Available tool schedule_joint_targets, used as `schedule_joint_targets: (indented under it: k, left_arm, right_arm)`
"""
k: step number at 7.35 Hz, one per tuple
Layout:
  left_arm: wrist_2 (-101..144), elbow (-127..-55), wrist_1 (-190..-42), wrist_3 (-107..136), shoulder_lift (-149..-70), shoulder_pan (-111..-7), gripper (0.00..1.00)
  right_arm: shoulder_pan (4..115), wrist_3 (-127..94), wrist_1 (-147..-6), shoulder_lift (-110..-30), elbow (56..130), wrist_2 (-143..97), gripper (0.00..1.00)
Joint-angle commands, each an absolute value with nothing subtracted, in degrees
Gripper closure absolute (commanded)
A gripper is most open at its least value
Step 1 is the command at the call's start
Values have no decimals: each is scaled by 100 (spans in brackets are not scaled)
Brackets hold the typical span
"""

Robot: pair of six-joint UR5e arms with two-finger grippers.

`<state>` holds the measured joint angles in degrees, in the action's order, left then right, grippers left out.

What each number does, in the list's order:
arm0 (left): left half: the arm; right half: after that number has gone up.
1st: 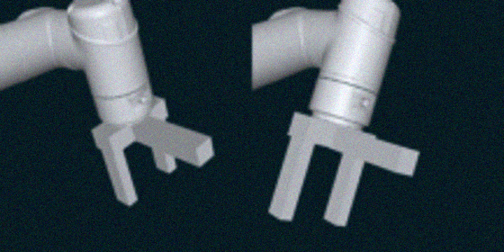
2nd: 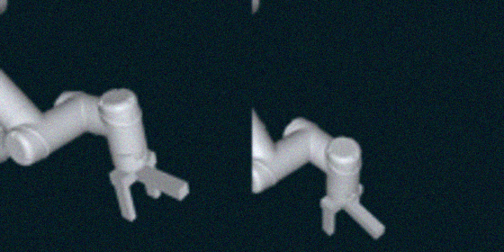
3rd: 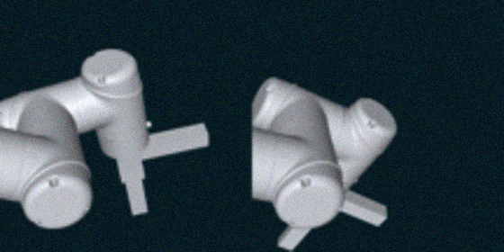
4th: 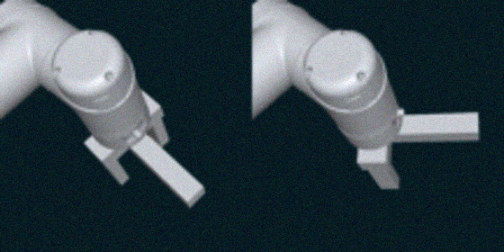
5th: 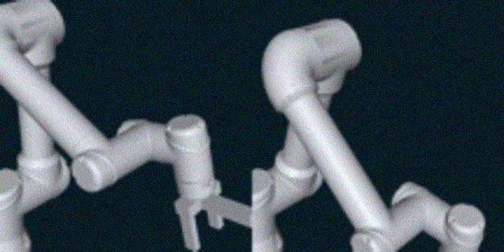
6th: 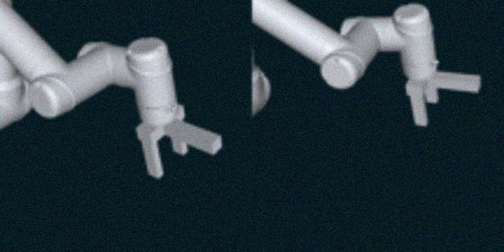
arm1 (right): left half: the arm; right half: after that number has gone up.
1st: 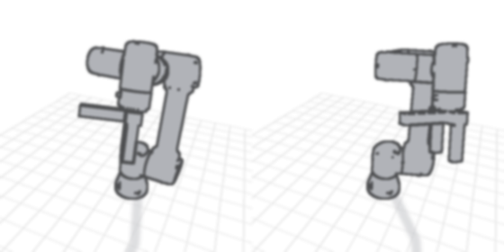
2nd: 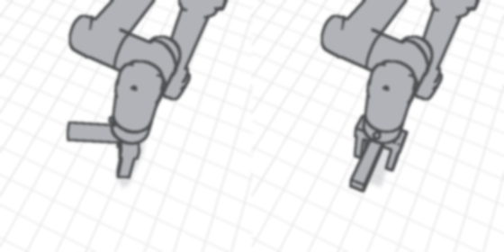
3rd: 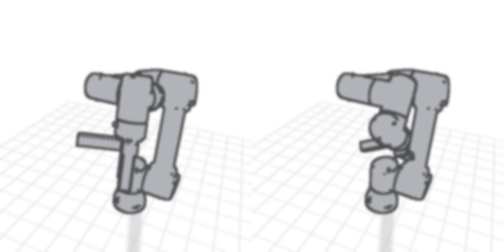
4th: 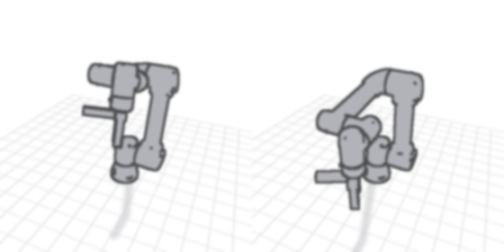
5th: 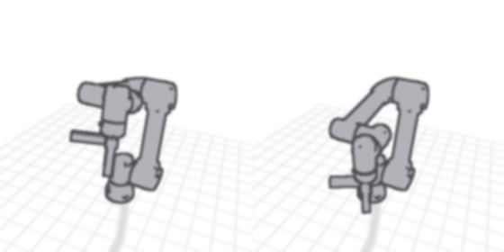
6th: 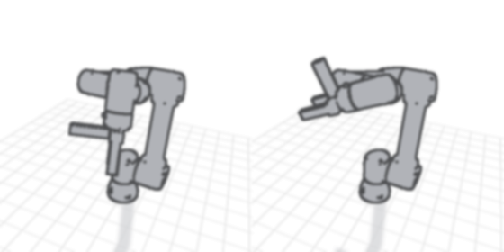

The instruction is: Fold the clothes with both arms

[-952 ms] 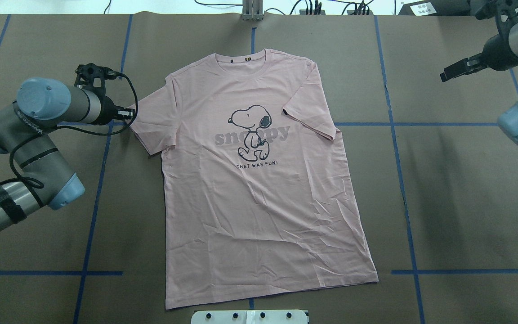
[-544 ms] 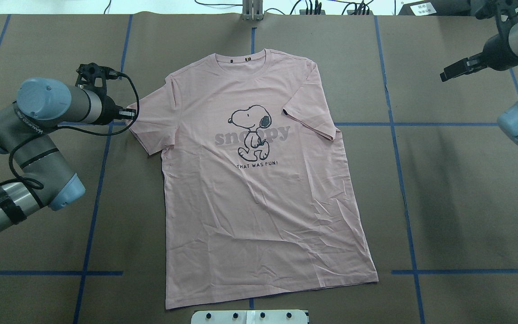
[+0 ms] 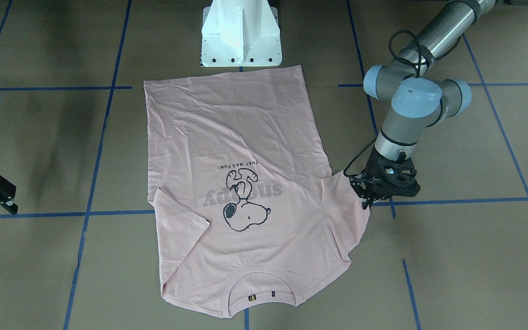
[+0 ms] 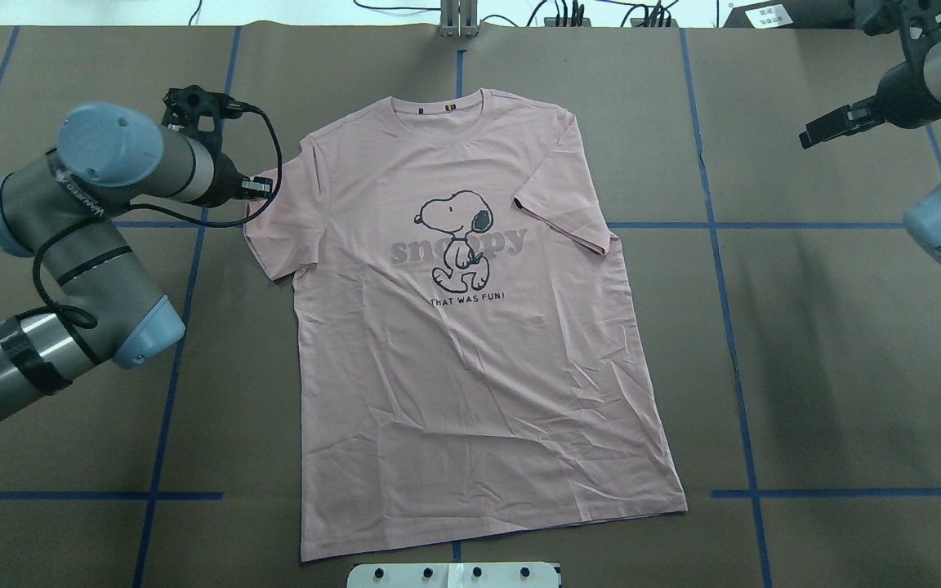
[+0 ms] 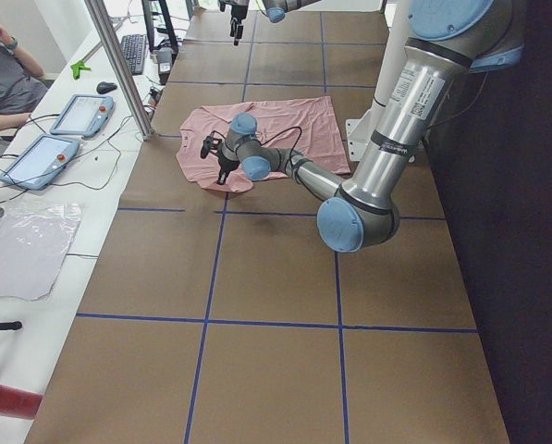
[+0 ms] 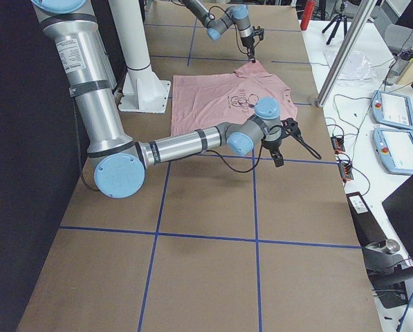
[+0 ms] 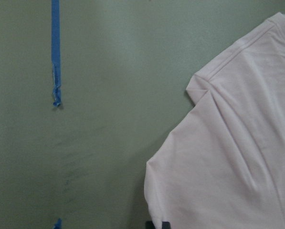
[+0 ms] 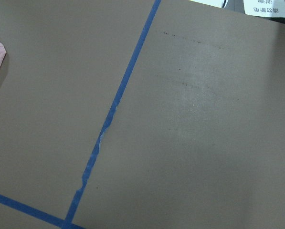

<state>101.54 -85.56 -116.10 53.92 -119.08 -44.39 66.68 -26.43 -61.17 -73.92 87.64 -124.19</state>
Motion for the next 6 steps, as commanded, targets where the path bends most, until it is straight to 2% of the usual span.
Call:
schedule_joint_targets:
  k: [1, 2, 4, 5, 6]
  left_arm:
    - [9853, -8622, -10086, 5719, -12732, -4176, 100]
    - [9844, -8378, -9985, 5861, -12988, -4070, 100]
    - [9686, -7361, -10019, 5897, -13638, -4034, 100]
    - [9686, -7269, -10028, 5889, -13693, -4025, 100]
    - [9668, -7155, -10037, 5776, -13693, -4017, 33]
  right_arm:
    - [6662, -2646, -6117, -7374, 8763, -12419, 0]
    - [6662, -2646, -6117, -7365, 8763, -12410, 0]
    - [6653, -2654, -6117, -7348, 8754, -12419, 0]
    - [6645, -2654, -6117, -7330, 8745, -12419, 0]
    - [6645, -2654, -6117, -7330, 8745, -12419, 0]
